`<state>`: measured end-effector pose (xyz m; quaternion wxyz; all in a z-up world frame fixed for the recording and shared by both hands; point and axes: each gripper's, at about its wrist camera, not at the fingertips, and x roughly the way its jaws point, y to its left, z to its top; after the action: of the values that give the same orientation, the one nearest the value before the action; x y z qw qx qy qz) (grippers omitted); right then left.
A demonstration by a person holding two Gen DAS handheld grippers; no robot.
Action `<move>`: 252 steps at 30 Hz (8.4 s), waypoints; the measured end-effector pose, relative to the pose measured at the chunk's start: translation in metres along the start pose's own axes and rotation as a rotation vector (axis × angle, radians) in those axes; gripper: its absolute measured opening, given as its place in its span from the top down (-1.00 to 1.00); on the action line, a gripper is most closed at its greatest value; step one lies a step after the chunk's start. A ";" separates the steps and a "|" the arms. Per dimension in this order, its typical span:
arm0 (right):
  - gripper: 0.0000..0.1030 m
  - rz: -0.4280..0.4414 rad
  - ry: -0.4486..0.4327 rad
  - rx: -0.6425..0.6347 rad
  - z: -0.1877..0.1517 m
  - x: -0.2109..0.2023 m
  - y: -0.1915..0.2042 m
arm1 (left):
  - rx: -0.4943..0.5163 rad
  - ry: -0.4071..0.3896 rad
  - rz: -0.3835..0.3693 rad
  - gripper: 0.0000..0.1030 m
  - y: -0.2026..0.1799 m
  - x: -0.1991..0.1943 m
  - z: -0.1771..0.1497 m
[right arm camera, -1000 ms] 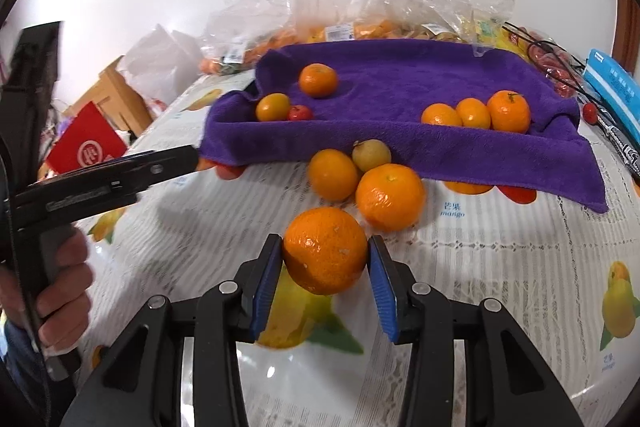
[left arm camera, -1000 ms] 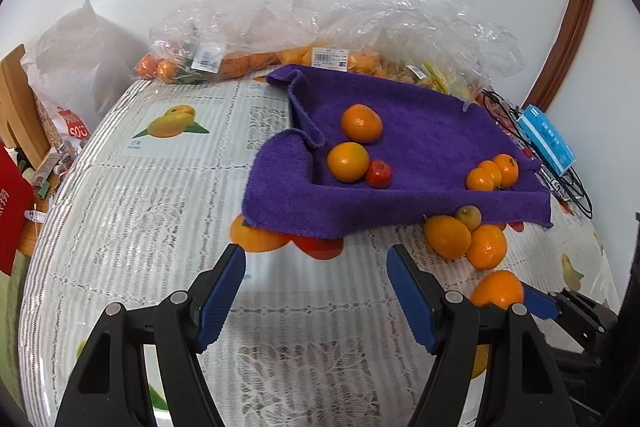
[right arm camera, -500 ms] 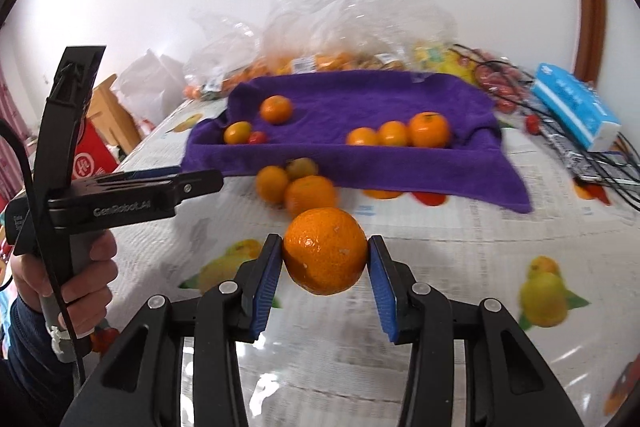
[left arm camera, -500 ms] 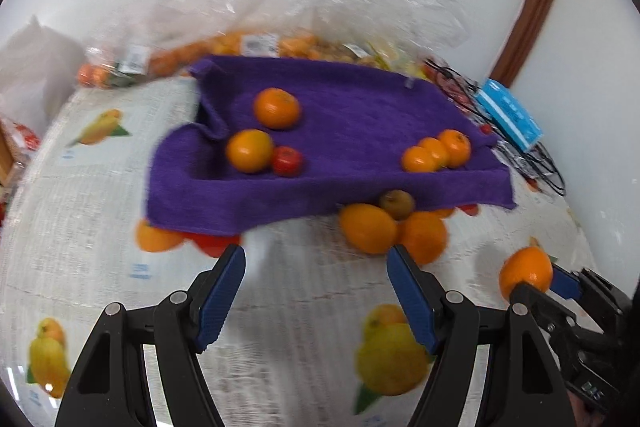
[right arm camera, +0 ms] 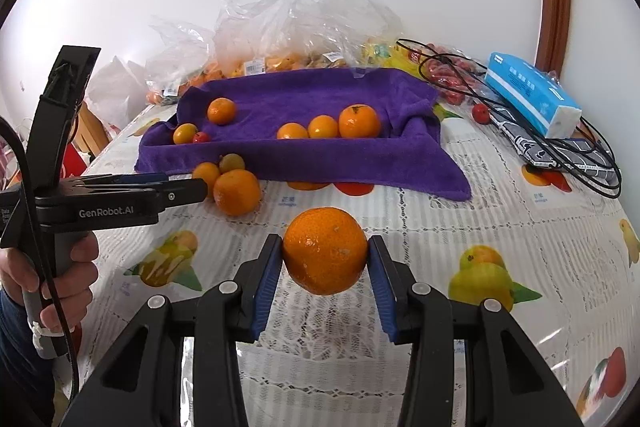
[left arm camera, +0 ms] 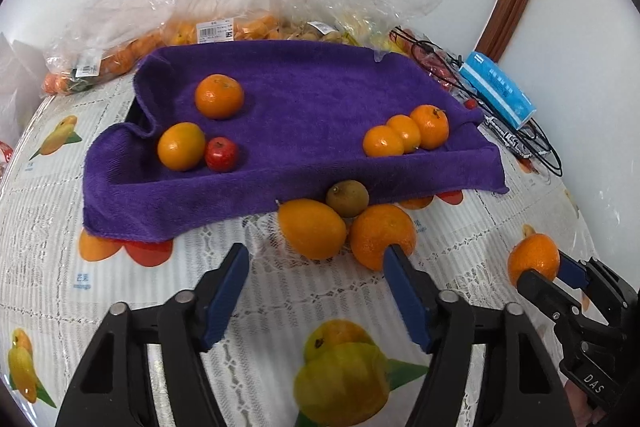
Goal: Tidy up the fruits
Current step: 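Lift the orange with the right tool while the left tool closes on an orange, then carry both held oranges over the purple towel, then open the right tool to drop its orange while the left tool releases its orange on the towel, then withdraw both open tools toward the fruit lying in front of the towel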
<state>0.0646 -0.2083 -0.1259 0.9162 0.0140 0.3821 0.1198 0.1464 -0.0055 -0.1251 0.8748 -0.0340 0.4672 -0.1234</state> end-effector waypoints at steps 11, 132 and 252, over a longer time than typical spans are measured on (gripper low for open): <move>0.17 -0.002 -0.003 0.023 0.001 0.003 -0.006 | -0.005 0.032 -0.003 0.50 0.000 0.007 0.000; 0.16 0.037 -0.051 -0.022 0.109 0.113 0.005 | -0.103 -0.085 0.055 0.37 0.041 0.033 0.063; 0.20 -0.011 0.003 -0.029 0.030 0.039 0.011 | -0.042 -0.075 0.054 -0.10 0.034 -0.015 0.005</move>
<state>0.1107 -0.1870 -0.1306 0.9164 -0.0014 0.3819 0.1201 0.1486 0.0305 -0.1164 0.8939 -0.0445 0.4372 -0.0885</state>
